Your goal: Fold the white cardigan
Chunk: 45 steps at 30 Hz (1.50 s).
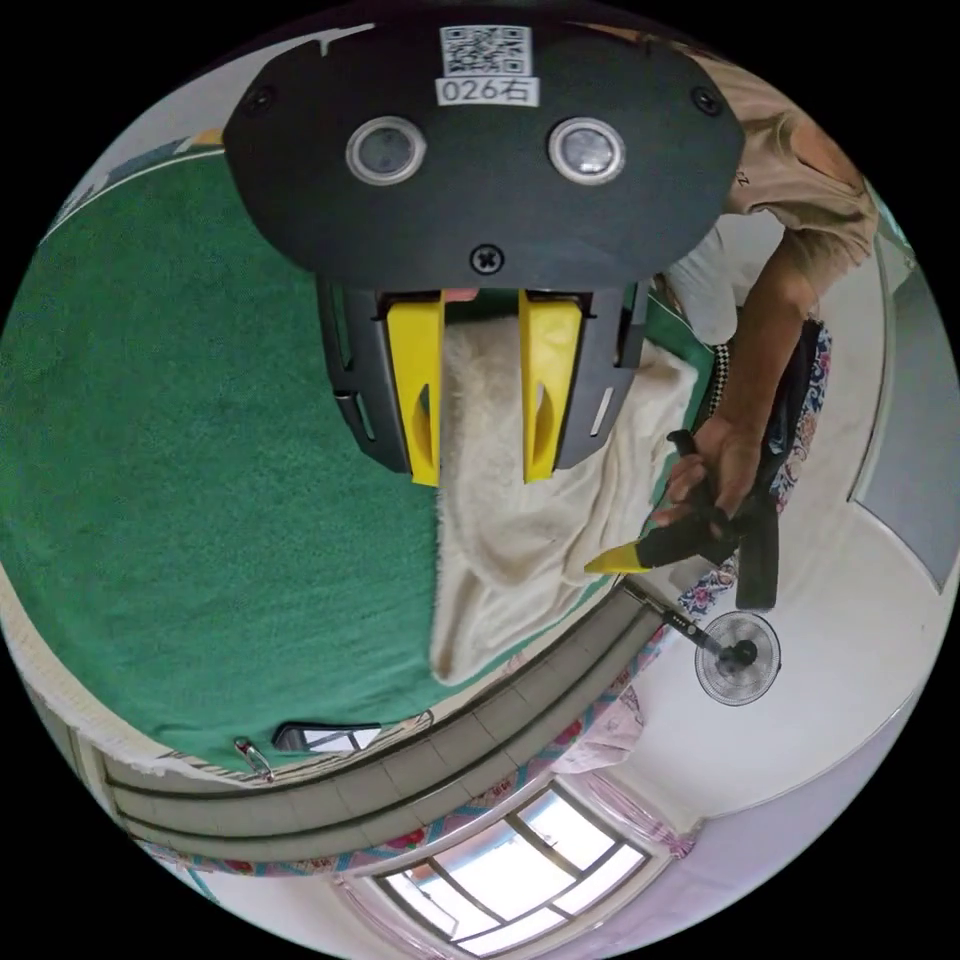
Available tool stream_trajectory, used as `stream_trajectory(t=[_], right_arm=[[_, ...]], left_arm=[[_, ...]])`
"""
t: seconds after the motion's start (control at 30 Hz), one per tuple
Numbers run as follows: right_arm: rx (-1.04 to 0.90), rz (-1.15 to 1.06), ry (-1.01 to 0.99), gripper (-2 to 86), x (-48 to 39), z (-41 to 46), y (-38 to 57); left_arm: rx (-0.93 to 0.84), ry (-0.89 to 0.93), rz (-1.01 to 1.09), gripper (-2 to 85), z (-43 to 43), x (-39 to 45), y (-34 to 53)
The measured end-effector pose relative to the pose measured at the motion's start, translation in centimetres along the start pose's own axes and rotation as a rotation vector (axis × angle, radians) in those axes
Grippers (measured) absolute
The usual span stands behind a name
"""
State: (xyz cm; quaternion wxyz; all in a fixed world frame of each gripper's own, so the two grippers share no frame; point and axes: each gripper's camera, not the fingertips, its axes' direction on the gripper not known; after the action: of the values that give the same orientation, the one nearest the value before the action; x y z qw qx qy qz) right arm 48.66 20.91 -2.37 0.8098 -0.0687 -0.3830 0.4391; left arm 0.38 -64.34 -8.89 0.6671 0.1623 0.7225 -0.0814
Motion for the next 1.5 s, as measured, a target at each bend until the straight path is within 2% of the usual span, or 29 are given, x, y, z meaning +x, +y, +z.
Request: stream_trajectory(t=[0.07,0.27,0.33,0.4,0.47,0.53,0.6,0.67,0.7,0.77,0.8,0.83,0.97,1.17,1.33,1.5], right_arm=[[-0.074,0.002,-0.046,12.5,0.9,1.2,-0.5],[-0.081,-0.01,-0.055,11.1,2.0,0.8,-1.1],[-0.085,0.01,-0.13,9.3,2.8,0.8,-1.2],[-0.125,0.016,-0.313,5.6,3.4,1.6,-1.1],[-0.089,-0.002,-0.345,3.6,2.9,1.5,-0.8],[-0.056,-0.076,-0.328,2.2,1.1,0.6,-0.6],[0.001,-0.222,-0.31,0.4,-2.3,-1.0,0.0],[-0.009,-0.323,-0.206,0.0,-5.0,-1.3,0.7],[-0.014,-0.372,-0.141,-0.1,-6.5,-1.3,1.3],[-0.024,-0.412,-0.107,-0.2,-8.1,-1.0,1.9],[-0.031,-0.429,-0.099,-0.3,-8.9,-0.8,2.1],[-0.035,-0.439,-0.104,-0.3,-9.4,-0.7,2.2],[-0.014,-0.489,-0.21,-0.3,-12.9,0.4,2.7],[0.003,-0.593,-0.503,-0.3,-21.1,4.3,3.5],[-0.231,-0.636,-0.539,0.1,-28.2,14.3,5.7],[-0.528,-0.595,-0.383,2.2,-31.0,27.4,10.5]], left_arm=[[-0.075,-0.054,-0.018,13.9,3.4,0.7,-3.0],[-0.27,-0.249,-0.094,18.6,9.7,0.2,-7.5],[-0.306,-0.245,-0.084,20.6,10.7,0.2,-8.1],[-0.362,-0.197,-0.068,24.1,12.1,0.2,-8.7],[-0.399,-0.17,-0.065,29.6,13.2,0.8,-9.5],[-0.454,-0.203,-0.055,30.5,14.0,1.4,-10.4],[-0.507,-0.266,-0.041,28.0,14.6,1.8,-11.1],[-0.557,-0.441,0.001,18.0,14.5,1.8,-11.7],[-0.561,-0.448,0.029,15.1,14.3,1.9,-11.7],[-0.515,-0.494,0.035,6.2,11.7,0.5,-11.7],[-0.492,-0.467,0.041,5.0,10.6,0.0,-11.6],[-0.447,-0.368,0.002,3.4,8.1,-1.4,-11.5],[-0.187,-0.111,-0.066,2.0,-4.5,-6.7,-9.6],[0.106,-0.034,-0.085,1.6,-23.6,-14.4,0.3],[0.213,-0.035,-0.259,1.6,-30.0,-23.9,12.3],[0.291,0.166,-0.49,1.8,-28.3,-34.6,22.2]])
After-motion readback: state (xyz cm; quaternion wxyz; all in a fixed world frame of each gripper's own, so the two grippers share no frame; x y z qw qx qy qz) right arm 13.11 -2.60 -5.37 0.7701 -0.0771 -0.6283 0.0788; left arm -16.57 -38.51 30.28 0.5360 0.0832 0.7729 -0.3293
